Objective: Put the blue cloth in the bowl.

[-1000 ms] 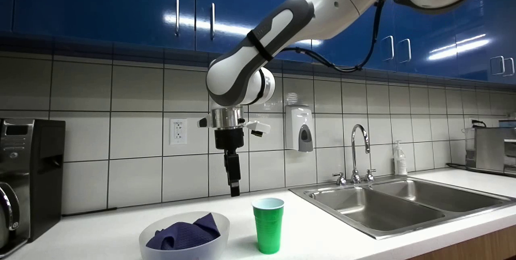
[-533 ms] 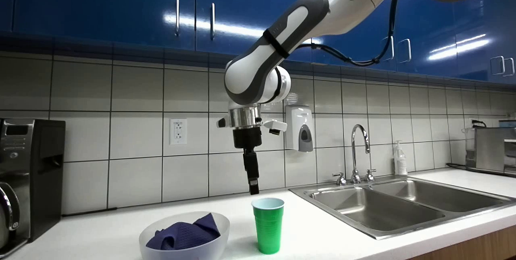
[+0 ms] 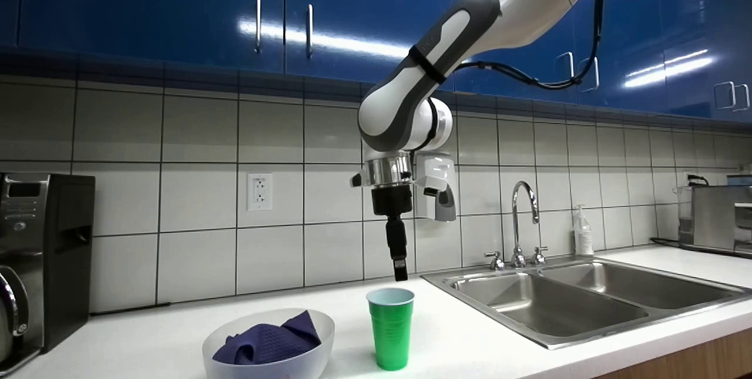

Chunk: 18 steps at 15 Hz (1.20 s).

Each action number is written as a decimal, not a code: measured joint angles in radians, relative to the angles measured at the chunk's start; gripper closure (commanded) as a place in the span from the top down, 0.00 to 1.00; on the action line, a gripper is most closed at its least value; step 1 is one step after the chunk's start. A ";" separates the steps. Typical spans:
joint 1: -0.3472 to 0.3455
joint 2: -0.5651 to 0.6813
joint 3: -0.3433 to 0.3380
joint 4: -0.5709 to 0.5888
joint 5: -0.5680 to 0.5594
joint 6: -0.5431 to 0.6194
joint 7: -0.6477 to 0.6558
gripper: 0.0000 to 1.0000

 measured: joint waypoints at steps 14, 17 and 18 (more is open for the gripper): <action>-0.143 -0.197 -0.036 -0.360 0.197 0.261 -0.123 1.00; -0.142 -0.248 -0.051 -0.402 0.170 0.256 -0.151 1.00; -0.142 -0.266 -0.056 -0.414 0.157 0.252 -0.160 1.00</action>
